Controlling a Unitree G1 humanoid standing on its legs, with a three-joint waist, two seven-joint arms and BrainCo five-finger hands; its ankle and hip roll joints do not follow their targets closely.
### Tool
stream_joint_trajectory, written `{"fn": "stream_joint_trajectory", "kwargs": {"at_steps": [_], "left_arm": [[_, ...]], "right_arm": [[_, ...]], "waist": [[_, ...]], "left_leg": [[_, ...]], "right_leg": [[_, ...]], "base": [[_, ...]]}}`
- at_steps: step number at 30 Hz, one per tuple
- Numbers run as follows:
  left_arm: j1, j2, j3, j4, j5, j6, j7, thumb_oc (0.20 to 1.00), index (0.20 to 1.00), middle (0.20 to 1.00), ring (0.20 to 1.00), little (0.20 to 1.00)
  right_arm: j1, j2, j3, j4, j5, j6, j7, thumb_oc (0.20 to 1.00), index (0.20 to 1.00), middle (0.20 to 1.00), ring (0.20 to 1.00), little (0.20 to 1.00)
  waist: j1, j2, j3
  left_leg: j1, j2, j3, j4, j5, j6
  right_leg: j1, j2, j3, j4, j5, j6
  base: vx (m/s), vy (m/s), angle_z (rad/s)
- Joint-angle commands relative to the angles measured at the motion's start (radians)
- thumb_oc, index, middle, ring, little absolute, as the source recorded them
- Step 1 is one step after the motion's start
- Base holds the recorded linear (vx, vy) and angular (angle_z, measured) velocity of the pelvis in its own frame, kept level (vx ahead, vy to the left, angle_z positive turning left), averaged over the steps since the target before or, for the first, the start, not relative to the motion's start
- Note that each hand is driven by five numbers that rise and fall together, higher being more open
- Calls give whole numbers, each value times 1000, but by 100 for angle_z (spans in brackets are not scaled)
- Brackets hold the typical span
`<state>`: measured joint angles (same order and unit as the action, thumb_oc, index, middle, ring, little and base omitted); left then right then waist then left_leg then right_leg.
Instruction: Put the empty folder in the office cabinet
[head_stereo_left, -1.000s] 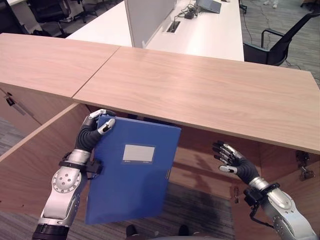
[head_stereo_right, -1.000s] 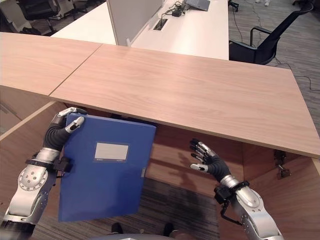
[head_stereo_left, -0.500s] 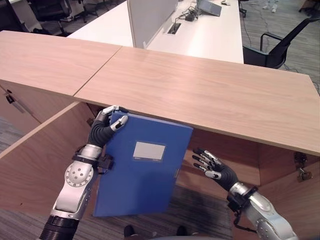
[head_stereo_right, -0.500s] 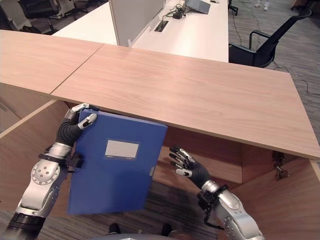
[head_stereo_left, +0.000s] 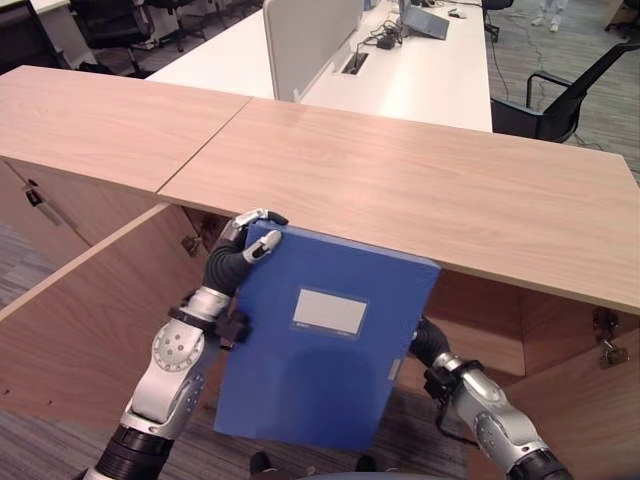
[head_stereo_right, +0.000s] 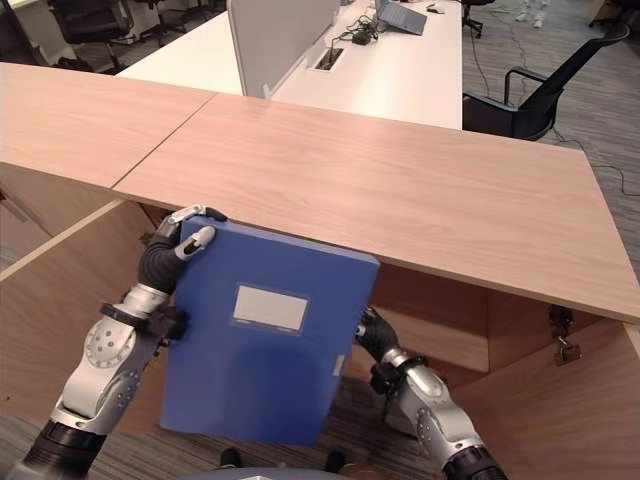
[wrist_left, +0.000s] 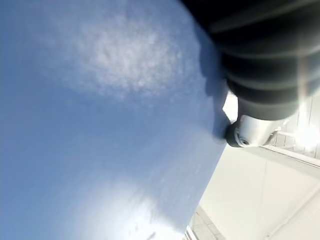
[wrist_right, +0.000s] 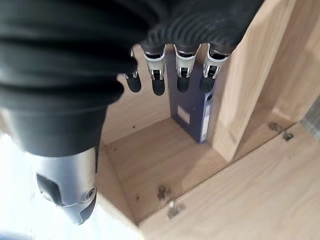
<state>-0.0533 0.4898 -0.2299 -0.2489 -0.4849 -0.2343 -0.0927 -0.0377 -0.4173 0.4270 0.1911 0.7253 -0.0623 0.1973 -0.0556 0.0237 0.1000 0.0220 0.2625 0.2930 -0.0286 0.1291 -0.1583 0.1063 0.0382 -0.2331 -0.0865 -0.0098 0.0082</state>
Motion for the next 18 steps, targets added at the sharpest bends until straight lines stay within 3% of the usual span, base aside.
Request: {"fn": "stream_joint_trajectory", "kwargs": {"at_steps": [1, 11, 18], "left_arm": [[-81, -2, 22, -8, -19, -63, 24, 200, 200, 200, 200, 200], [-113, -17, -10, 69, 33, -60, 45, 200, 200, 200, 200, 200], [-64, 12, 79, 77, 62, -75, 58, 200, 200, 200, 200, 200]], "right_arm": [[-28, 33, 19, -115, 23, -58, 31, 1000, 1000, 1000, 1000, 1000], [-72, 16, 81, -193, 55, -49, 67, 1000, 1000, 1000, 1000, 1000], [44, -42, -50, -124, -23, -53, 42, 1000, 1000, 1000, 1000, 1000]], "waist": [[-9, -65, -53], [-10, -69, -51], [-15, -70, -55]], "left_leg": [[-103, -15, -9, 24, -3, 15], [-100, -8, 1, 16, 1, 12], [-103, -8, -3, 17, 2, 9]], "right_leg": [[-9, -30, 28, -1, -96, 52], [-18, -28, 29, -1, -94, 51], [-17, -27, 19, -1, -98, 56]], "base": [[0, 0, 0], [2, 0, 0], [0, 0, 0]]}}
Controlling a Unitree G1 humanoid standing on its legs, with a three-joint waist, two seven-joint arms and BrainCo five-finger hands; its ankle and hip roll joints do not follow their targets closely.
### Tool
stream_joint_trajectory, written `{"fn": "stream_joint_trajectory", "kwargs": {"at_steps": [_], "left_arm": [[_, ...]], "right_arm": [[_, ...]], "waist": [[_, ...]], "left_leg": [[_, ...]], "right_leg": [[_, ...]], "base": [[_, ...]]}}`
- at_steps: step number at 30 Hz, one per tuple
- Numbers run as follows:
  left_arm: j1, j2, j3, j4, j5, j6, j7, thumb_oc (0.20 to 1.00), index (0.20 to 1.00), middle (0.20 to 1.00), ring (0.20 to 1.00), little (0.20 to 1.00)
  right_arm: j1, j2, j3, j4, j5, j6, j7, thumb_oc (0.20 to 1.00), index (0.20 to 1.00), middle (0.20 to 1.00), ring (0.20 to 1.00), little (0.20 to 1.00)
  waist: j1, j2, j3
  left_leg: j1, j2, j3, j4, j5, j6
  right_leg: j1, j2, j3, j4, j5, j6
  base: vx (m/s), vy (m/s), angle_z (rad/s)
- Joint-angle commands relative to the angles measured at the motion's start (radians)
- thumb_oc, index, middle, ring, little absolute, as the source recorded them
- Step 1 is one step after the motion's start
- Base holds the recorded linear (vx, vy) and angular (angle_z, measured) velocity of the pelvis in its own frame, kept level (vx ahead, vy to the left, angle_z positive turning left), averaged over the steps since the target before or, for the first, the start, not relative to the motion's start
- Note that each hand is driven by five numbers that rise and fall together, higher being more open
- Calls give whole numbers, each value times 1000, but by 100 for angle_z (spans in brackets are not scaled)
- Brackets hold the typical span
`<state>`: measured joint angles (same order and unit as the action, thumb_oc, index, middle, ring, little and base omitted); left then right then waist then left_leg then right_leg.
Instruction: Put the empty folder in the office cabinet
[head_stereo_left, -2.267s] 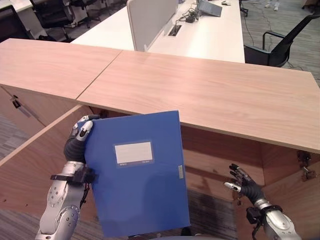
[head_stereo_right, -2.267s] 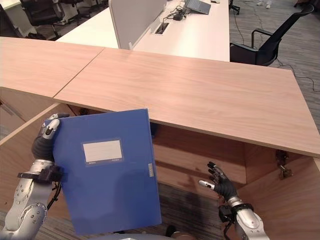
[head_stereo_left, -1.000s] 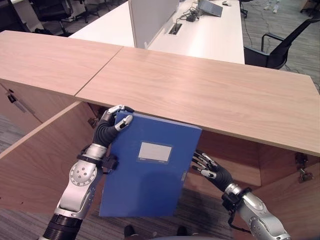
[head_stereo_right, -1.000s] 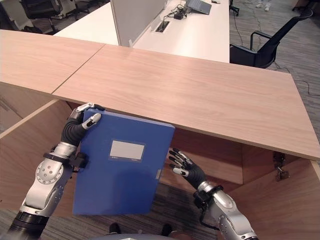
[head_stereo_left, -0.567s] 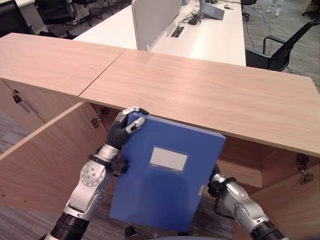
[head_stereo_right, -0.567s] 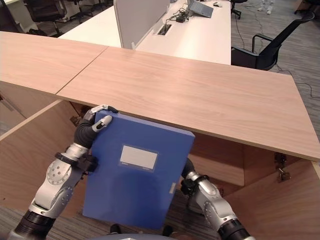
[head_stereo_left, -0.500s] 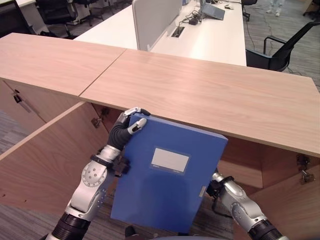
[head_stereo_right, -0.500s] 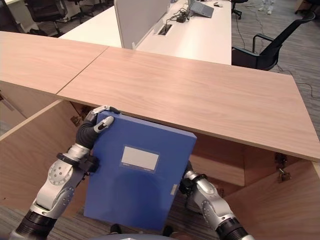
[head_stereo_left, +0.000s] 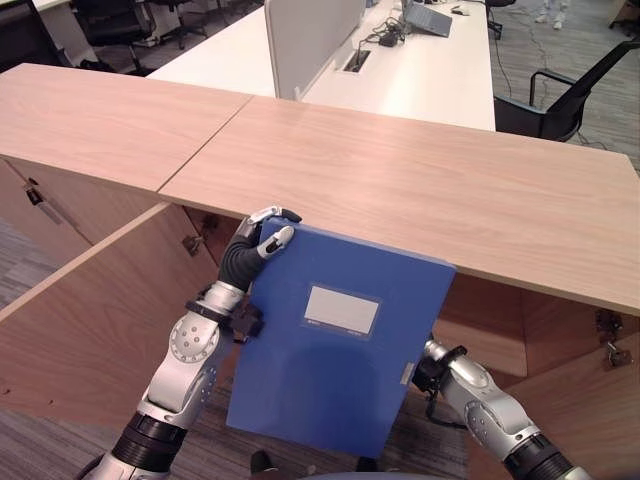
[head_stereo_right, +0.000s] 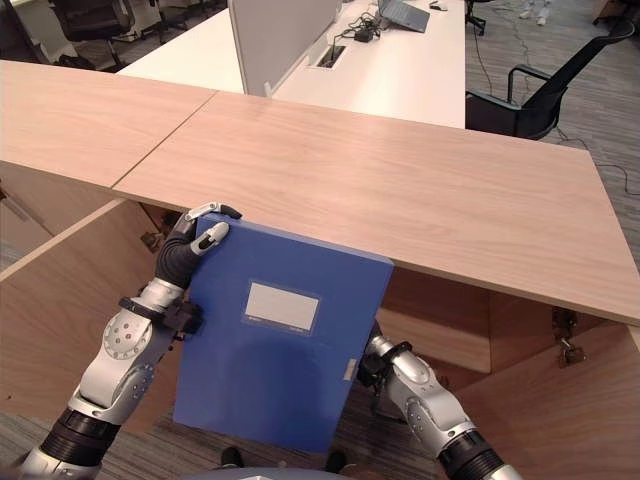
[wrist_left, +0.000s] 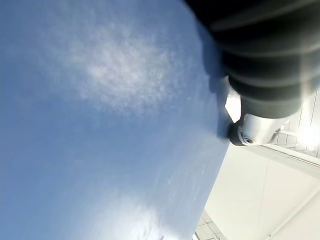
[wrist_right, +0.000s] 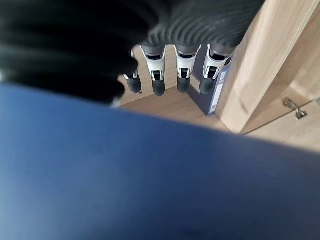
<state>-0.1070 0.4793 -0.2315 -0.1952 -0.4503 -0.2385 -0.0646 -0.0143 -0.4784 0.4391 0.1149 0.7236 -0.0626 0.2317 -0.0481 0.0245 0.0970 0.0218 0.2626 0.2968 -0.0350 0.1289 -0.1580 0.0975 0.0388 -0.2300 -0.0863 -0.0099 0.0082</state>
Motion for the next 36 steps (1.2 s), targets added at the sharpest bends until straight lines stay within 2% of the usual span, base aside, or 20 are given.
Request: {"fn": "stream_joint_trajectory", "kwargs": {"at_steps": [1, 2, 5, 9, 16, 24, 29, 36], "left_arm": [[-5, 25, 92, 24, 32, -73, 31, 200, 200, 200, 200, 200], [-5, 25, 92, 24, 32, -72, 31, 200, 200, 200, 200, 200], [5, 34, 127, 29, 47, -75, 31, 200, 200, 200, 200, 200], [17, 38, 159, 22, 51, -77, 25, 200, 200, 200, 200, 200], [27, 35, 195, 22, 56, -78, 16, 200, 200, 200, 200, 200], [21, 30, 200, 25, 70, -82, 19, 200, 200, 200, 200, 200], [-3, 21, 181, 28, 120, -81, 45, 200, 200, 200, 200, 200], [-74, 45, 133, 75, 266, -78, 99, 200, 200, 200, 200, 200]], "right_arm": [[40, 9, -94, -32, -40, -57, 2, 1000, 1000, 1000, 1000, 1000], [41, 9, -94, -32, -40, -57, 2, 1000, 1000, 1000, 1000, 1000], [105, -26, -211, 0, -101, -66, -23, 1000, 1000, 1000, 1000, 1000], [139, -44, -296, 33, -151, -76, -41, 1000, 1000, 1000, 1000, 1000], [168, -48, -375, 43, -198, -88, -57, 1000, 1000, 1000, 1000, 1000], [179, -49, -367, -10, -197, -86, -30, 1000, 1000, 1000, 1000, 1000], [162, -45, -319, -81, -165, -82, -1, 1000, 1000, 1000, 1000, 1000], [166, -50, -275, -194, -76, -73, 44, 1000, 1000, 1000, 1000, 1000]], "waist": [[-25, -71, -52], [-25, -71, -53], [-35, -75, -56], [-41, -78, -57], [-47, -79, -56], [-52, -81, -56], [-52, -85, -55], [-57, -91, -54]], "left_leg": [[-103, -9, -8, 23, 2, 8], [-103, -9, -8, 23, 1, 8], [-102, -12, -10, 23, -1, 9], [-101, -14, -11, 26, -6, 9], [-100, -16, -10, 26, -9, 12], [-103, -15, -11, 27, -11, 12], [-103, -15, -9, 31, -12, 12], [-105, -13, -3, 30, -11, 9]], "right_leg": [[-8, -28, 16, -1, -98, 57], [-8, -28, 15, -1, -99, 57], [-5, -31, 14, -1, -99, 60], [-3, -32, 13, -1, -99, 61], [-2, -32, 18, -1, -99, 62], [-6, -31, 20, -1, -98, 62], [-6, -31, 24, -1, -98, 61], [-13, -31, 30, -1, -94, 64]], "base": [[5, 4, 4], [0, 0, 0], [0, 0, 0], [1, -1, -1], [1, -1, 0], [0, 0, 0], [0, 0, 0], [0, 0, 0]]}}
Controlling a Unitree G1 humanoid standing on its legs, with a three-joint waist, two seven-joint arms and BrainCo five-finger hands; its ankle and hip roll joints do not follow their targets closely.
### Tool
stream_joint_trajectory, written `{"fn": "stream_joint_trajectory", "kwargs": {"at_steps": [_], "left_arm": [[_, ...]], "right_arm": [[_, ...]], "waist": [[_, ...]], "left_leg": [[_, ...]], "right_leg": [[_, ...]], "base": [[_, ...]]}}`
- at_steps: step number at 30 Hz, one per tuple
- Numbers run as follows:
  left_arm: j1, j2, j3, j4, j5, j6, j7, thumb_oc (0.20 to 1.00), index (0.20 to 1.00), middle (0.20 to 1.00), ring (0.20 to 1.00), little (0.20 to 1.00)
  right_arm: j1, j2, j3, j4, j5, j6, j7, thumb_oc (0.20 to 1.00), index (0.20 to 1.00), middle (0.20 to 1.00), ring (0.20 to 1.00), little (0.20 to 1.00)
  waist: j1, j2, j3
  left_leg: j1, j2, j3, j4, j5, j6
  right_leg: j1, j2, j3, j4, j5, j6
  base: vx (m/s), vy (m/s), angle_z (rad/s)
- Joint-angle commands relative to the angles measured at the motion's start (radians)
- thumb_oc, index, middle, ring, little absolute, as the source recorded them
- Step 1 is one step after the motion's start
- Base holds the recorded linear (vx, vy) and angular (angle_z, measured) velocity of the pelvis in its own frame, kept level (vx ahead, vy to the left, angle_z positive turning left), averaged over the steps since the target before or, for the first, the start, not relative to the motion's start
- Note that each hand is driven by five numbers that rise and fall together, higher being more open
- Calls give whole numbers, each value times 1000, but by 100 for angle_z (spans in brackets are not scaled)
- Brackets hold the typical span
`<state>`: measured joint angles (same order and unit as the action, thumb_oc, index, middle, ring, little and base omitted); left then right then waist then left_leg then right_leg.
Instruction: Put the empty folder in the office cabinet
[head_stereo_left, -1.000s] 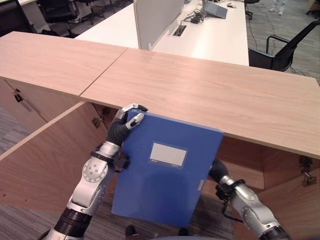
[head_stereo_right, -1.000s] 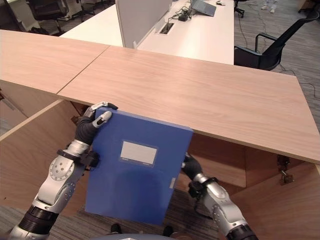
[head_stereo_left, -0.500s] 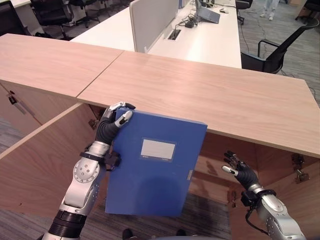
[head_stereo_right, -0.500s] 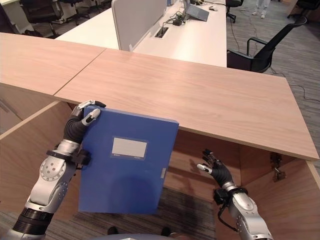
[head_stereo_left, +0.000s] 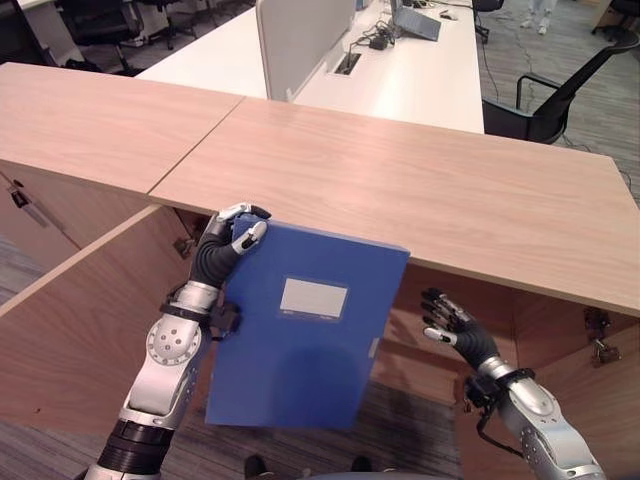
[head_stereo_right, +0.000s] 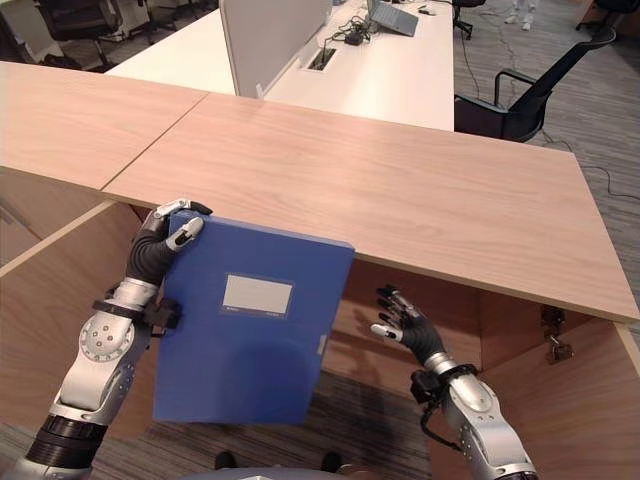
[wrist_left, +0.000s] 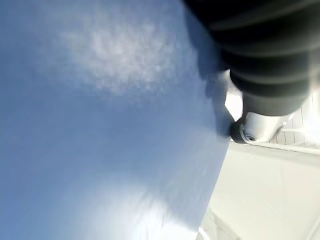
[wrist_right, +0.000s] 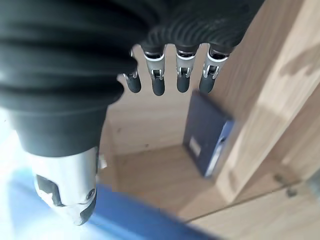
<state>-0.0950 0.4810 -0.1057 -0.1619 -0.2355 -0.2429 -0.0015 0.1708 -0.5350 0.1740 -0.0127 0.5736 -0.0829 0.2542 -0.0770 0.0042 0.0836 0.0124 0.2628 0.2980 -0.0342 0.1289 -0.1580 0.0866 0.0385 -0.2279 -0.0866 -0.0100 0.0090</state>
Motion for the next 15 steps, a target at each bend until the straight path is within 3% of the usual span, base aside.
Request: {"fn": "stream_joint_trajectory", "kwargs": {"at_steps": [1, 15], "left_arm": [[-92, 48, 5, 46, 60, -73, 38, 200, 200, 200, 200, 200], [-152, 25, -60, 86, 123, -65, 72, 200, 200, 200, 200, 200]], "right_arm": [[-15, 4, -8, -78, 82, -52, 26, 1000, 1000, 1000, 1000, 1000], [-10, 4, 64, -122, 147, -26, 44, 1000, 1000, 1000, 1000, 1000]], "waist": [[-29, -71, -40], [-38, -78, -39]], "left_leg": [[-95, -13, -3, 29, -11, 8], [-96, -5, 7, 35, -13, 5]], "right_leg": [[-3, -31, 27, -1, -94, 64], [-8, -30, 33, -1, -92, 65]], "base": [[0, 0, 0], [4, -3, -4]]}}
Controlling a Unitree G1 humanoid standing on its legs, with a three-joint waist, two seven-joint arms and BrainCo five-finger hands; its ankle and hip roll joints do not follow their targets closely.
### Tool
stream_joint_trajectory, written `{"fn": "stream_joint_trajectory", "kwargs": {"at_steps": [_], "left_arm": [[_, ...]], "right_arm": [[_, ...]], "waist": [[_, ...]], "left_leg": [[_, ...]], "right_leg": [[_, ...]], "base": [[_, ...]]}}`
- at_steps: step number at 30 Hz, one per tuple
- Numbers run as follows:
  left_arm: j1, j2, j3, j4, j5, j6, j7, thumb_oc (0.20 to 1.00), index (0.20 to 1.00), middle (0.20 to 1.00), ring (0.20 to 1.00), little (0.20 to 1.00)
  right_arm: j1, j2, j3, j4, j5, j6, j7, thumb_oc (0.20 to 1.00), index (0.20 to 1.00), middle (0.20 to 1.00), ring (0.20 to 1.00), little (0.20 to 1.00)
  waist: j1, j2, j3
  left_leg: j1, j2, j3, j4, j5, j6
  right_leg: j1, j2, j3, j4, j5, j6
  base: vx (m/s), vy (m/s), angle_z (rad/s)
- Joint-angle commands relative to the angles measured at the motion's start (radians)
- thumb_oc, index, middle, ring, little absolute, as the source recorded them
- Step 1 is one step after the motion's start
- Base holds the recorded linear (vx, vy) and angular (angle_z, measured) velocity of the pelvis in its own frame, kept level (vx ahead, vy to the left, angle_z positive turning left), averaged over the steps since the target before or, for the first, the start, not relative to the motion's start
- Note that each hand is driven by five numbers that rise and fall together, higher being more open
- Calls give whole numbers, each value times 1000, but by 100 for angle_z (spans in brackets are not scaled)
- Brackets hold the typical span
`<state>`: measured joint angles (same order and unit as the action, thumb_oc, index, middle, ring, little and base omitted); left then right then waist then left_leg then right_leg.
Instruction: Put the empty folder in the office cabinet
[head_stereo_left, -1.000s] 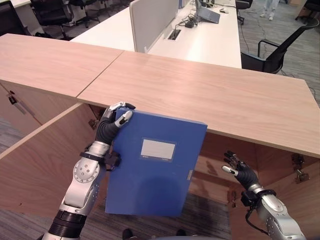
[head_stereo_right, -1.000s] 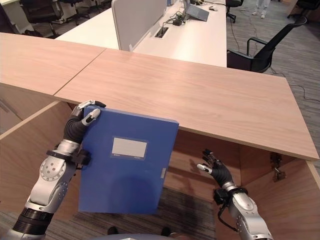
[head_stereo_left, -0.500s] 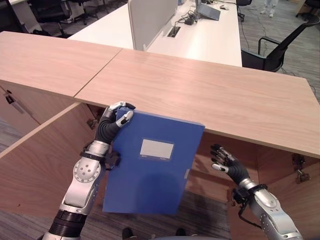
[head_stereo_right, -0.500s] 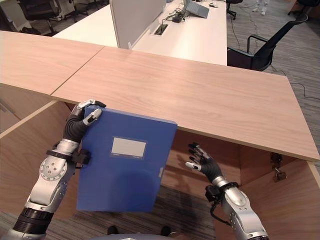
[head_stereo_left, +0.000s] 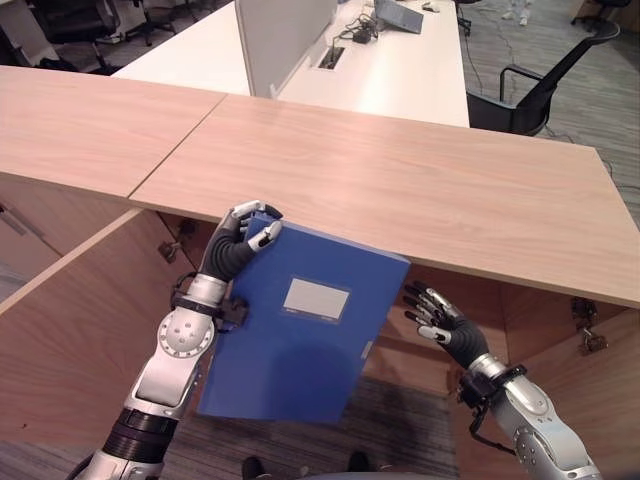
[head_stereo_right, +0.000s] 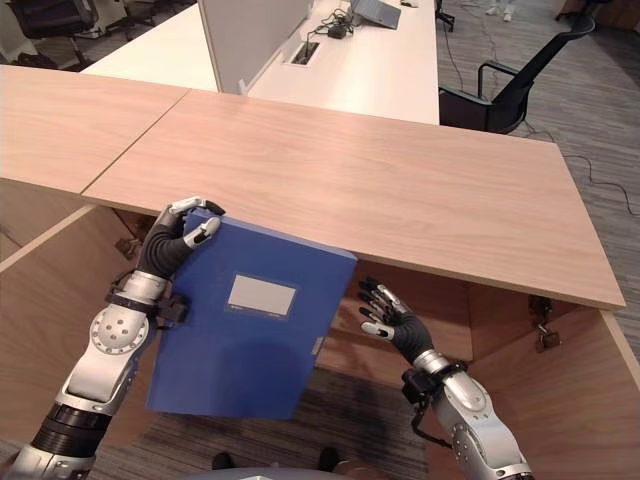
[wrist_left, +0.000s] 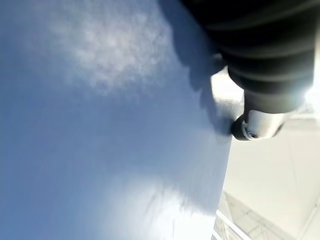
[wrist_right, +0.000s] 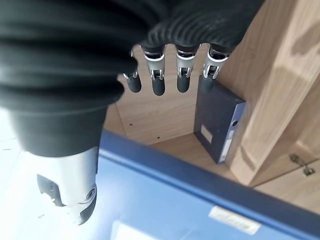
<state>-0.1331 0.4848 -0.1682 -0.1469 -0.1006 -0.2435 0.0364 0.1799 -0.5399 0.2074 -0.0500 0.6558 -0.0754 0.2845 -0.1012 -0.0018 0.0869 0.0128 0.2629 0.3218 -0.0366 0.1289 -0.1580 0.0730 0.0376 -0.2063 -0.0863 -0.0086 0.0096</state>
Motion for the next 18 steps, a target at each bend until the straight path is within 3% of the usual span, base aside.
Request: {"fn": "stream_joint_trajectory", "kwargs": {"at_steps": [1, 7, 18], "left_arm": [[-114, 21, 3, 71, -12, -65, 34, 200, 200, 200, 200, 200], [-135, -16, -56, 32, -110, -73, 15, 200, 200, 200, 200, 200], [-222, -48, -158, 16, -140, -71, 14, 200, 200, 200, 200, 200]], "right_arm": [[-20, 9, 31, -84, 65, -34, 13, 1000, 1000, 1000, 1000, 1000], [-77, 46, 110, 11, 64, -32, -19, 1000, 1000, 1000, 1000, 1000], [-178, 83, 239, 46, 61, -23, -39, 1000, 1000, 1000, 1000, 1000]], "waist": [[-14, -72, -43], [-8, -74, -40], [-2, -70, -39]], "left_leg": [[-96, -5, -17, 37, -13, 5], [-102, -4, -23, 41, -13, 7], [-104, -7, -24, 27, -5, 10]], "right_leg": [[6, -30, 11, -1, -93, 64], [5, -27, 10, -1, -92, 62], [-4, -29, 5, -1, -88, 61]], "base": [[0, 0, 0], [0, 0, 0], [0, 0, 0]]}}
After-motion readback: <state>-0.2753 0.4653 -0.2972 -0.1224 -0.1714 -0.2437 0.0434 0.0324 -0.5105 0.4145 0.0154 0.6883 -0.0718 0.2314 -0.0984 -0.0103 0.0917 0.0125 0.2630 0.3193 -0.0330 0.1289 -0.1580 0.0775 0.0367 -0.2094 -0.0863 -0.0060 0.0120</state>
